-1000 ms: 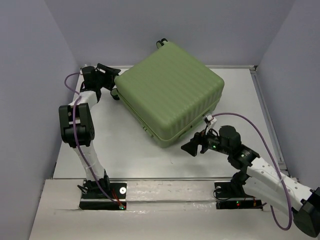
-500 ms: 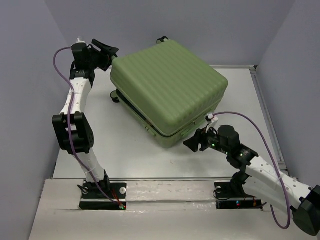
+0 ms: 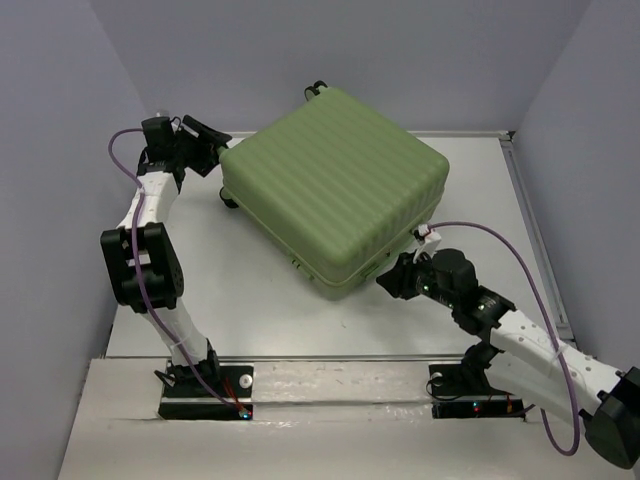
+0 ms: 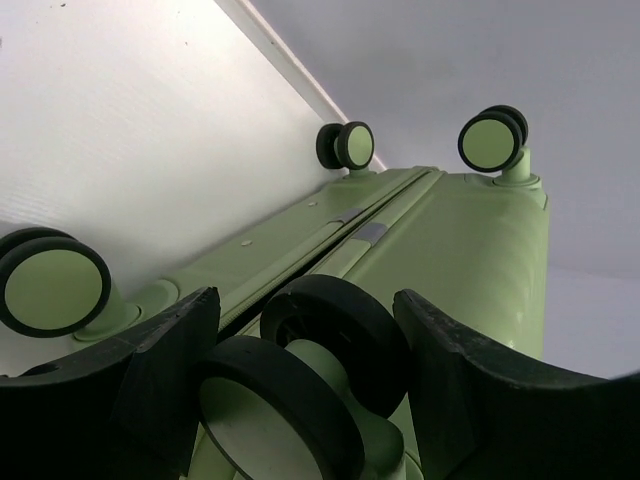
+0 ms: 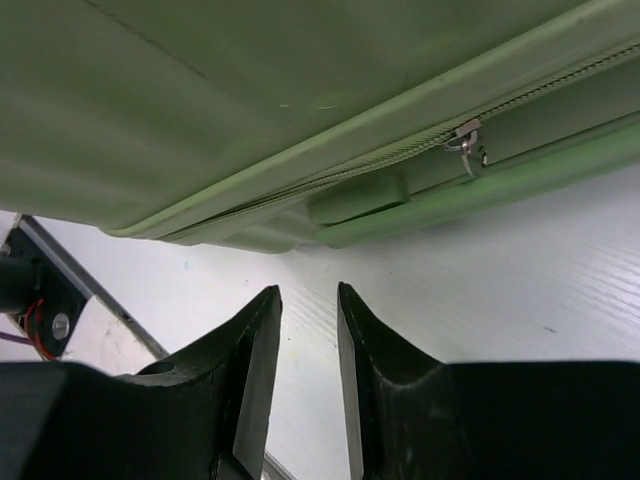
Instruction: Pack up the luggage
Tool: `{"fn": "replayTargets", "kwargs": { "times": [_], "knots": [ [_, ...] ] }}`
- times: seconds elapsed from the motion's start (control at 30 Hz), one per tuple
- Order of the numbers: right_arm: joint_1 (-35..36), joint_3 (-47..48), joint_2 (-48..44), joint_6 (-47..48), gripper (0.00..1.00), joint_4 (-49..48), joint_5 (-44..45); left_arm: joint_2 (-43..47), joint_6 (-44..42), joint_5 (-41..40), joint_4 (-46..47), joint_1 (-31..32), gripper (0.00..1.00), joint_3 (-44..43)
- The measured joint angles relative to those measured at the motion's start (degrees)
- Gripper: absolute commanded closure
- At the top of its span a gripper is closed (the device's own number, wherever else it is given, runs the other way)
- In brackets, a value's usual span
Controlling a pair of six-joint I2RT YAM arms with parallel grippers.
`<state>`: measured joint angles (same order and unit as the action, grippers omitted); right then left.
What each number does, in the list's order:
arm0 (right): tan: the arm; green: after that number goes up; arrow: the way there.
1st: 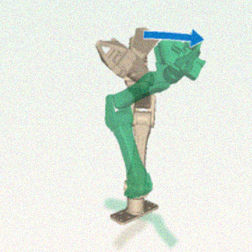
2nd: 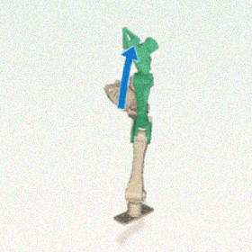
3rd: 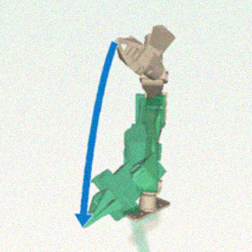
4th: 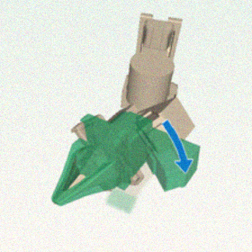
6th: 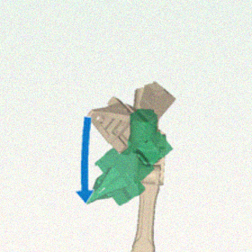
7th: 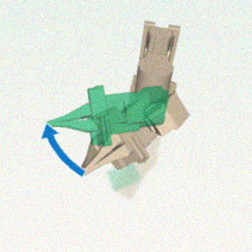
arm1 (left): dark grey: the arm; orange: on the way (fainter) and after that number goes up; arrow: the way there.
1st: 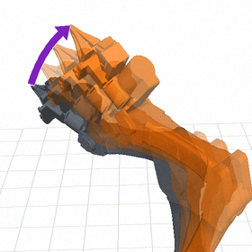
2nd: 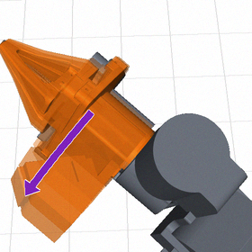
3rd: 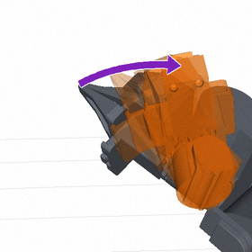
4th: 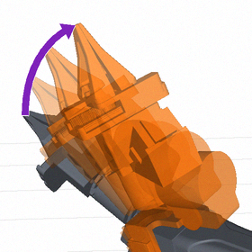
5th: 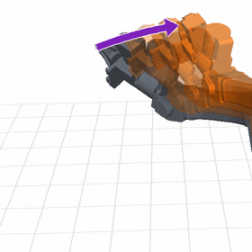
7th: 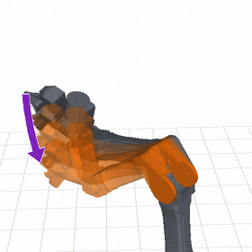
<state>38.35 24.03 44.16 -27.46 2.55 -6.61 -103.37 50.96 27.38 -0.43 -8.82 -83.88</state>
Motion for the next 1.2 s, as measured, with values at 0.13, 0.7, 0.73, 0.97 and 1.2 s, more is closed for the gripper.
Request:
{"fn": "replayTargets", "kwargs": {
  "times": [0.13,0.7,0.73,0.97,1.2],
  "knots": [
    [0.0,2.71,2.58,0.22,0.53,3.23,4.26,0.0,-0.96,0.87,1.18,-0.24,0.66,0.68],
    [-3.04,8.92,8.28,8.63,0.62,5.35,14.93,18.73,-10.36,-15.56,-0.46,-2.01,0.11,9.97],
    [-3.72,8.9,8.5,9.2,0.61,5.14,14.58,21.68,-10.23,-15.72,0.55,-2.05,0.22,12.31],
    [-6.27,8.87,10.95,12.59,0.58,1.18,10.54,38.53,-9.16,-12.02,6.03,1.84,0.69,33.9],
    [-7.65,8.87,13.99,13.86,0.59,-0.72,6.14,56.68,-8.33,-10.73,5.03,18.23,0.75,56.48]
  ]
}}
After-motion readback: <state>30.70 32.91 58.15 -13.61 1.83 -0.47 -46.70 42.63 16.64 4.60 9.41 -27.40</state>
